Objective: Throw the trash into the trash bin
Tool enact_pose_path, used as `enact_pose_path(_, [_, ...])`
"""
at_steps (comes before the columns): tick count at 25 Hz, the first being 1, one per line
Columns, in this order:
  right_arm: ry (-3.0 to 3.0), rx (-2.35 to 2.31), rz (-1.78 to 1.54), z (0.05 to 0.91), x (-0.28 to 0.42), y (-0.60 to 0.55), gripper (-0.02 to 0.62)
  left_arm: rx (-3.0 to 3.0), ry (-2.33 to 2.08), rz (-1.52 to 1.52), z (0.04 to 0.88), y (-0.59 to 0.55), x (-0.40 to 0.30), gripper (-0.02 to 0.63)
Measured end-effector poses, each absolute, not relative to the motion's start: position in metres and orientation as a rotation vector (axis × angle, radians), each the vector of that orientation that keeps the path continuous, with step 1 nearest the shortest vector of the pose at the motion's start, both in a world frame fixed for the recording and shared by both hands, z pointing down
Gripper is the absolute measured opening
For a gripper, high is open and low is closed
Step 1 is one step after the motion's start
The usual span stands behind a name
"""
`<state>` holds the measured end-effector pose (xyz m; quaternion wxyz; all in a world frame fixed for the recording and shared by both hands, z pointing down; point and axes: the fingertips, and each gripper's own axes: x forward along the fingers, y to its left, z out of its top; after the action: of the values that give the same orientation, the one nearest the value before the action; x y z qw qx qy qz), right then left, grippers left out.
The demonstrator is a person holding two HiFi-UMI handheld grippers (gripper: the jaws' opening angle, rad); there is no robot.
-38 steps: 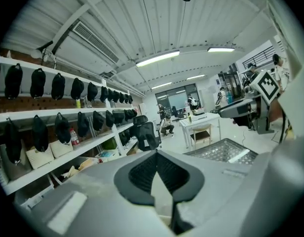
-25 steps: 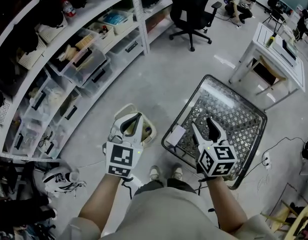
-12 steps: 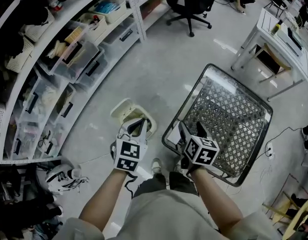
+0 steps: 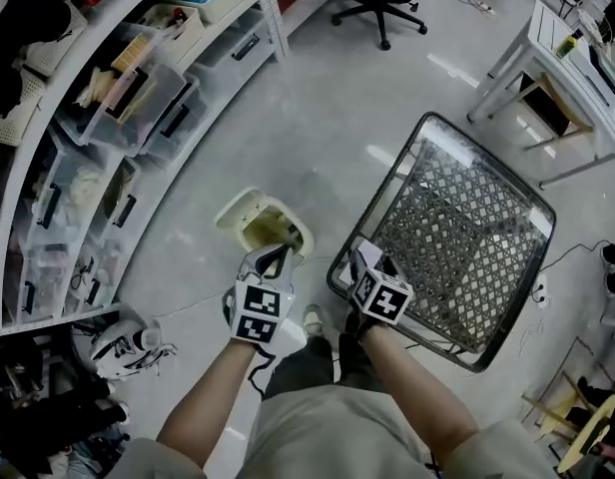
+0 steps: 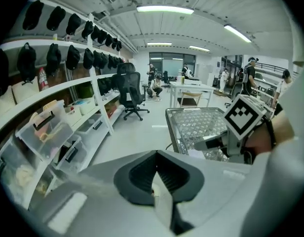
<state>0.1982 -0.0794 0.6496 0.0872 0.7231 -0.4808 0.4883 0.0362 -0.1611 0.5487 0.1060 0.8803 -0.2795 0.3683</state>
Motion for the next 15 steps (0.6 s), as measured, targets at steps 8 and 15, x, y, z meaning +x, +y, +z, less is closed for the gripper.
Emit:
enact_pose_path(8, [-1.133, 2.111, 1.655, 0.725, 0.189, -0.069, 0.39, 2.482, -0.774, 1.146, 0.6, -0.156, 0.014, 0.003])
enact_pose_path(15, [-1.0, 2.091, 1.666, 0.745, 0.188, -0.063, 0.362, 2.429, -0.768, 1.15, 0.62, -0.155, -0.002, 0.003])
